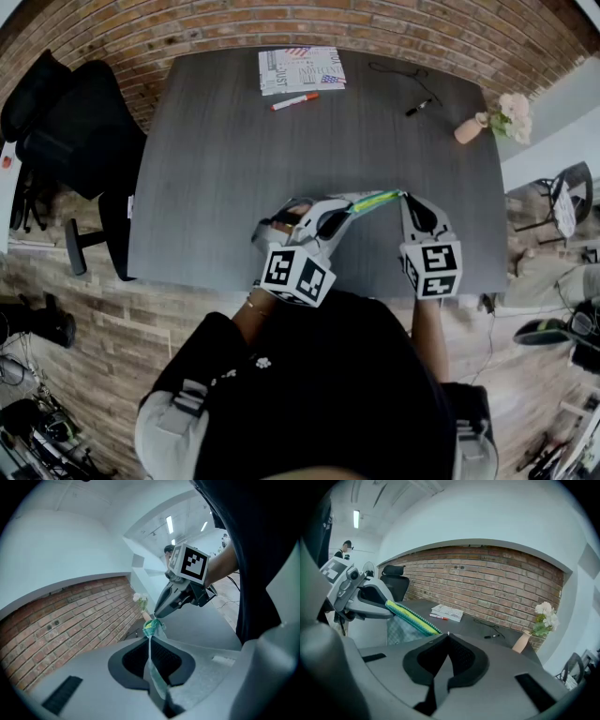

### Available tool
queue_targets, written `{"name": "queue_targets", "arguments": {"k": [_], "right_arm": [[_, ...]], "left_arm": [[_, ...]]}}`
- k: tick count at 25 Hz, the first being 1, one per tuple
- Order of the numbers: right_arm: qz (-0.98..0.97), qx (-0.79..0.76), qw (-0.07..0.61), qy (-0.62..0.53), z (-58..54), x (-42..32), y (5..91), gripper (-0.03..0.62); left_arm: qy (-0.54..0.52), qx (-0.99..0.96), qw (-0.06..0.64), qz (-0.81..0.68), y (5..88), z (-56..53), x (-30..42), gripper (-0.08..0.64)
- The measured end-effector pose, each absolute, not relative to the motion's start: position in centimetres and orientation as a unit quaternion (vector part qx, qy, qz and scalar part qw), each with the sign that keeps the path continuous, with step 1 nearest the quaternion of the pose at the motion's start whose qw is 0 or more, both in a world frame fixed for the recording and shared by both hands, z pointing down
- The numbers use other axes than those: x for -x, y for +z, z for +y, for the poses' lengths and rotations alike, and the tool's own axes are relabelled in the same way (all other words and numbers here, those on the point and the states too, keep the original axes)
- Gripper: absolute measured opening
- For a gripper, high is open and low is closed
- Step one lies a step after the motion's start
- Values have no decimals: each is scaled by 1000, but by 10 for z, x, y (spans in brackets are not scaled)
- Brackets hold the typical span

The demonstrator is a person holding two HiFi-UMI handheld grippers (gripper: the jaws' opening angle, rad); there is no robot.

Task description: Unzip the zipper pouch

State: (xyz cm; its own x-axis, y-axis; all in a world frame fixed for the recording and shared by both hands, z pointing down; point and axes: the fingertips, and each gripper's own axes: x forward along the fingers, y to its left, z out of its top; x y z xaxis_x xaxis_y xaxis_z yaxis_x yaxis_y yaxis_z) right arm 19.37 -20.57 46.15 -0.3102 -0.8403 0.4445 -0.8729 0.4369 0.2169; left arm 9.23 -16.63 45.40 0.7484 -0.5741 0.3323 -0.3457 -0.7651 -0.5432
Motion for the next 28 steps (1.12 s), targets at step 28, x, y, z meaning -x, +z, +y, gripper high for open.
{"name": "queue_targets", "arguments": {"k": [28], "right_arm": [[-783, -558, 271, 41, -210, -222, 472, 0]], "left_arm": [[-238, 914, 209, 253, 456, -168, -83, 9]]}}
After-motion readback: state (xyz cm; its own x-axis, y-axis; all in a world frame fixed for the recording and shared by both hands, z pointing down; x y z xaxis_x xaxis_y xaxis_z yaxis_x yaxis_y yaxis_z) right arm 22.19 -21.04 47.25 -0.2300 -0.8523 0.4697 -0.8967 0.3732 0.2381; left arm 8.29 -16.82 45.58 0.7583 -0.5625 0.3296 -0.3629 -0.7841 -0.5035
